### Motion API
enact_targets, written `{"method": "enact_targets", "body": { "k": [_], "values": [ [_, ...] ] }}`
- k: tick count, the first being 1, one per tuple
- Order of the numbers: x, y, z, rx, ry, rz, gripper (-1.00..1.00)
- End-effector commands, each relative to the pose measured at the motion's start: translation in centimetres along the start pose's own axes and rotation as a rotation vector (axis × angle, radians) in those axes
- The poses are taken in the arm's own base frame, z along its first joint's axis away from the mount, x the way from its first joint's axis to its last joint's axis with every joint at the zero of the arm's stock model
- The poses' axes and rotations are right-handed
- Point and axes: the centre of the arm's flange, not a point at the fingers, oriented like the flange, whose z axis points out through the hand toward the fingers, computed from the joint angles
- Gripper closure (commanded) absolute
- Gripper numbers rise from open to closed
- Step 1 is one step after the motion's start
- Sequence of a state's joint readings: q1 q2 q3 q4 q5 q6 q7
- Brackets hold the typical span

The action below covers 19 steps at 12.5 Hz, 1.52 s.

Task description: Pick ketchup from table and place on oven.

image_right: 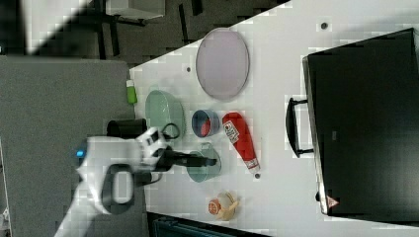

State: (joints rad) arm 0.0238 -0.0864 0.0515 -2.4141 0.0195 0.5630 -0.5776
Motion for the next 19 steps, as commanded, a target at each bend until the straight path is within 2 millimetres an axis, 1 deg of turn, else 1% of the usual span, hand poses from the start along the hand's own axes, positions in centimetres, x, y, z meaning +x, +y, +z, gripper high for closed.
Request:
{"method": "enact_targets", "body": {
  "k": [1, 3, 5, 8, 10, 12, 14, 15, 17, 19],
  "values": [
    [1.2, -0.2, 1.9, -0.006, 0.103, -0.194, -1.00],
    [2.5, -1.0, 5.7, -0.003, 0.129, -0.274, -1.00],
    [3.7, -1.4, 8.6, 0.003, 0.171, -0.321, -1.00],
    [4.6, -1.6, 12.3, 0.012, 0.193, -0.321, -1.00],
    [4.8, -1.7, 14.1, 0.013, 0.178, -0.321, -1.00],
    [5.2, -1.7, 15.0, 0.014, 0.173, -0.318, -1.00],
    [5.5, -1.8, 15.3, 0.015, 0.173, -0.318, -1.00],
    [5.5, -1.7, 15.6, 0.015, 0.168, -0.317, -0.70],
    [5.6, -1.8, 15.3, 0.016, 0.176, -0.316, -0.22],
    [6.0, -1.9, 14.1, 0.017, 0.199, -0.315, -0.21]
  ]
}}
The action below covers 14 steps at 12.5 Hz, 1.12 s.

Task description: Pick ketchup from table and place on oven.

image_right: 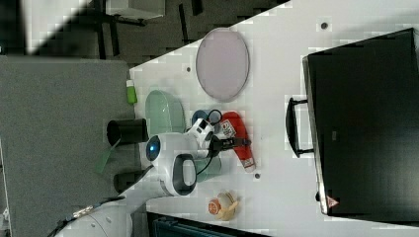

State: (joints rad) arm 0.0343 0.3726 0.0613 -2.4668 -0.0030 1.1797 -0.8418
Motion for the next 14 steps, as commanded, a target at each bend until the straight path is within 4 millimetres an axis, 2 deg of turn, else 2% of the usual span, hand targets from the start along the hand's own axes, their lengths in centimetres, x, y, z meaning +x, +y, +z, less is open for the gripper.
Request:
{"method": "enact_targets", "body": {
  "k": [1, 3, 4, 9, 11, 12, 14],
  "values": [
    [2.7, 0.5, -5.2, -0.012, 0.109, -0.002, -0.21],
    [3.1, 0.5, -8.8, -0.013, 0.105, 0.042, -0.21],
    [3.2, 0.5, -11.3, -0.016, 0.087, 0.045, -0.21],
    [3.7, 0.0, -28.4, 0.015, 0.056, 0.069, -0.21],
    [3.6, 0.0, -34.5, 0.054, 0.026, 0.084, -0.21],
    [3.7, 0.7, -37.1, 0.058, 0.023, 0.093, -0.21],
    [3.9, 3.6, -41.0, 0.064, 0.041, 0.140, -0.21]
  ]
}}
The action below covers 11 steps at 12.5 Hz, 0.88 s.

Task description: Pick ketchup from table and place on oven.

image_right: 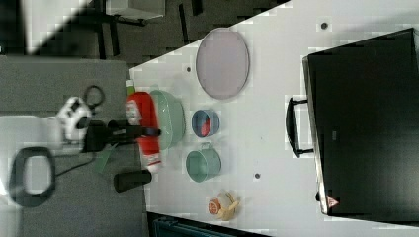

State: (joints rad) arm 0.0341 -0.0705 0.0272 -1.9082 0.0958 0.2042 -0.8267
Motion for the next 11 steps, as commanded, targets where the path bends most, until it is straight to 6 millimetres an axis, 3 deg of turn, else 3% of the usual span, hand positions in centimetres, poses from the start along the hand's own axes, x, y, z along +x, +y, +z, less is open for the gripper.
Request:
{"method": "enact_targets", "body": {
  "k": [1, 3, 5, 11],
  "values": [
    [0.8, 4.9, -4.4, -0.005, 0.026, 0.108, -0.21],
    [1.2, 10.1, -6.0, -0.007, 0.040, 0.198, -0.21],
    [1.1, 16.4, -6.0, -0.013, 0.049, 0.305, -0.21],
    [-1.0, 34.1, -3.6, -0.109, 0.101, 0.551, -0.21]
  ]
}}
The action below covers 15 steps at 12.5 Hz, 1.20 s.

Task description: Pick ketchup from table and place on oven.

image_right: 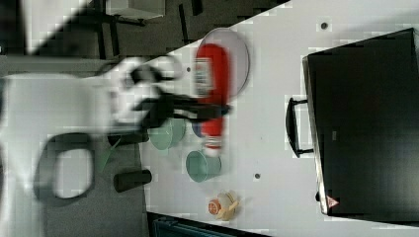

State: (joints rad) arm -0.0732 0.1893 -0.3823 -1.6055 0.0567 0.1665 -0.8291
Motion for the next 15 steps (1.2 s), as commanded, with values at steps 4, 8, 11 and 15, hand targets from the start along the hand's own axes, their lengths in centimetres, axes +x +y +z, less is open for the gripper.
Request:
{"method": "enact_targets", "body": {
  "k": [4, 8, 11, 15],
  "values": [
    [3.4, 12.8, 4.5, -0.087, 0.083, 0.142, -0.21],
    [3.3, 16.6, 8.0, -0.071, 0.032, 0.220, -0.29],
    [3.4, 16.5, 7.5, -0.067, 0.042, 0.219, -1.00],
    [3.2, 15.0, 6.1, -0.075, 0.019, 0.186, -1.00]
  ]
}}
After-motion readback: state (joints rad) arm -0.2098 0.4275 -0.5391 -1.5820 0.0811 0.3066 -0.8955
